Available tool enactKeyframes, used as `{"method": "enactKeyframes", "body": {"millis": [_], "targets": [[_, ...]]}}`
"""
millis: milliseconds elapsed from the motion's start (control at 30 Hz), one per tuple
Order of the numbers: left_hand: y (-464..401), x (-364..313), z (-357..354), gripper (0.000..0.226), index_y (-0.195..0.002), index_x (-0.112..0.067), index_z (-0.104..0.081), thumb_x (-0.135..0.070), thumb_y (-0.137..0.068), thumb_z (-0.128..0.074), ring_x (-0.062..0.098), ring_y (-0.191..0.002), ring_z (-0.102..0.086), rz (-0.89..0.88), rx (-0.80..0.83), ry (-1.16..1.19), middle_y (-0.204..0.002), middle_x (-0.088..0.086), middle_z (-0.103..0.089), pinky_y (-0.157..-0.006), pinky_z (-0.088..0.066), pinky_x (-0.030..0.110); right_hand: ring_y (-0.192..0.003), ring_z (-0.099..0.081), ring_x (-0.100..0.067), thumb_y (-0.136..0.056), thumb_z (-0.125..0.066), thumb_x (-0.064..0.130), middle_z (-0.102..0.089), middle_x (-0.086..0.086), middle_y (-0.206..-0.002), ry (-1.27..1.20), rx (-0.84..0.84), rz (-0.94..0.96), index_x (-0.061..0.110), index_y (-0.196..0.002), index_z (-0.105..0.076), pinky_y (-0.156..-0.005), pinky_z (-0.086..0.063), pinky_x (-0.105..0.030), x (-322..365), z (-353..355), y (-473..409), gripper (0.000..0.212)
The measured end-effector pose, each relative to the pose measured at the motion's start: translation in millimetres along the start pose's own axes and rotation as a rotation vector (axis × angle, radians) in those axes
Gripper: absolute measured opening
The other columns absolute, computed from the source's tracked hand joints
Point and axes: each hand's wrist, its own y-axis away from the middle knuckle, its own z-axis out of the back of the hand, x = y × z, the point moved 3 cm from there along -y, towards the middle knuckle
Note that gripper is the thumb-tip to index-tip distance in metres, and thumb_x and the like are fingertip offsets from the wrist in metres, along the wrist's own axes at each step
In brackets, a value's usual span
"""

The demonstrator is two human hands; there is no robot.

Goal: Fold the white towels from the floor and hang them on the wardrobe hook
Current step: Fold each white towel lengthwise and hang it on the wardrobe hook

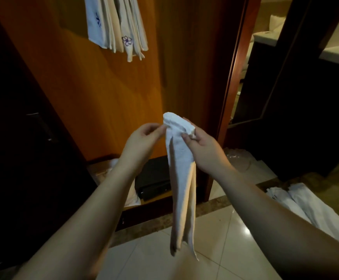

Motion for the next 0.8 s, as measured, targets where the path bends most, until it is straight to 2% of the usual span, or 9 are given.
{"method": "enactKeyframes", "body": {"millis": [67, 133, 233, 300, 367, 500, 600, 700, 800], "targets": [[-7, 8, -2, 0.070, -0.146, -0.024, -0.043, -0.049, -0.087, -0.070, 0.015, -0.132, -0.046, -0.009, 0.055, 0.099, -0.140, -0.011, -0.050, -0.095, -0.043, 0.027, -0.090, -0.066, 0.010, -0.101, -0.052, 0.048, -0.068, 0.033, -0.105, -0.063, 0.029, 0.016, 0.056, -0.130, -0.054, -0.065, -0.049, -0.009, 11, 9, -9, 0.030], [-15, 12, -5, 0.087, -0.148, -0.021, -0.043, -0.051, -0.075, -0.080, 0.018, -0.133, -0.052, 0.018, 0.175, 0.283, -0.142, -0.005, -0.056, -0.103, -0.044, 0.032, -0.092, -0.071, 0.002, -0.097, -0.056, 0.050, -0.072, 0.026, -0.103, -0.127, 0.072, 0.031, 0.063, -0.106, -0.063, -0.073, -0.054, -0.019, 21, 17, -18, 0.017], [-23, 10, -2, 0.086, -0.125, -0.025, -0.067, -0.058, -0.050, -0.093, 0.023, -0.123, -0.062, 0.031, 0.301, 0.409, -0.126, -0.001, -0.070, -0.103, -0.046, 0.044, -0.101, -0.074, -0.014, -0.094, -0.063, 0.041, -0.076, 0.009, -0.109, -0.335, 0.124, 0.041, 0.052, -0.103, -0.071, -0.080, -0.060, -0.031, 35, 28, -31, 0.016], [-28, 8, -3, 0.084, -0.116, -0.023, -0.071, -0.055, -0.043, -0.097, 0.026, -0.117, -0.066, 0.026, 0.383, 0.436, -0.123, 0.003, -0.072, -0.098, -0.049, 0.044, -0.110, -0.071, -0.024, -0.096, -0.063, 0.029, -0.075, -0.003, -0.116, -0.511, 0.149, 0.051, 0.036, -0.109, -0.074, -0.085, -0.059, -0.036, 44, 36, -41, 0.018], [-29, 3, -5, 0.080, -0.116, -0.022, -0.071, -0.052, -0.046, -0.098, 0.025, -0.114, -0.069, -0.004, 0.455, 0.413, -0.122, 0.004, -0.073, -0.093, -0.051, 0.041, -0.113, -0.070, -0.027, -0.098, -0.062, 0.022, -0.074, -0.008, -0.118, -0.609, 0.178, 0.067, 0.029, -0.109, -0.076, -0.087, -0.058, -0.036, 54, 43, -48, 0.019], [-26, -21, -3, 0.067, -0.116, -0.025, -0.072, -0.053, -0.059, -0.091, 0.025, -0.118, -0.067, -0.094, 0.489, 0.373, -0.125, 0.005, -0.071, -0.097, -0.051, 0.041, -0.109, -0.072, -0.027, -0.098, -0.061, 0.023, -0.075, -0.010, -0.114, -0.641, 0.144, 0.064, 0.022, -0.110, -0.074, -0.083, -0.060, -0.036, 65, 59, -63, 0.018], [-25, -40, -4, 0.071, -0.124, -0.014, -0.064, -0.053, -0.068, -0.085, 0.029, -0.115, -0.068, -0.099, 0.472, 0.400, -0.123, 0.008, -0.072, -0.089, -0.058, 0.037, -0.115, -0.069, -0.028, -0.097, -0.059, 0.040, -0.073, -0.010, -0.122, -0.657, 0.071, -0.013, 0.016, -0.127, -0.063, -0.095, -0.057, -0.045, 58, 68, -75, 0.039], [-30, -61, -1, 0.047, -0.119, -0.013, -0.065, -0.043, -0.083, -0.074, 0.025, -0.103, -0.074, -0.027, 0.390, 0.468, -0.108, 0.004, -0.077, -0.075, -0.061, 0.034, -0.123, -0.064, -0.030, -0.083, -0.053, 0.074, -0.067, -0.010, -0.133, -0.666, 0.128, -0.162, 0.024, -0.137, -0.062, -0.112, -0.043, -0.053, 31, 66, -79, 0.075], [-40, -78, 8, 0.039, -0.118, -0.013, -0.064, -0.041, -0.092, -0.069, 0.026, -0.094, -0.076, 0.054, 0.265, 0.540, -0.101, 0.006, -0.078, -0.068, -0.062, 0.039, -0.126, -0.062, -0.031, -0.067, -0.058, 0.085, -0.065, -0.009, -0.136, -0.749, 0.243, -0.270, 0.029, -0.139, -0.059, -0.110, -0.042, -0.053, -6, 48, -69, 0.091]]}}
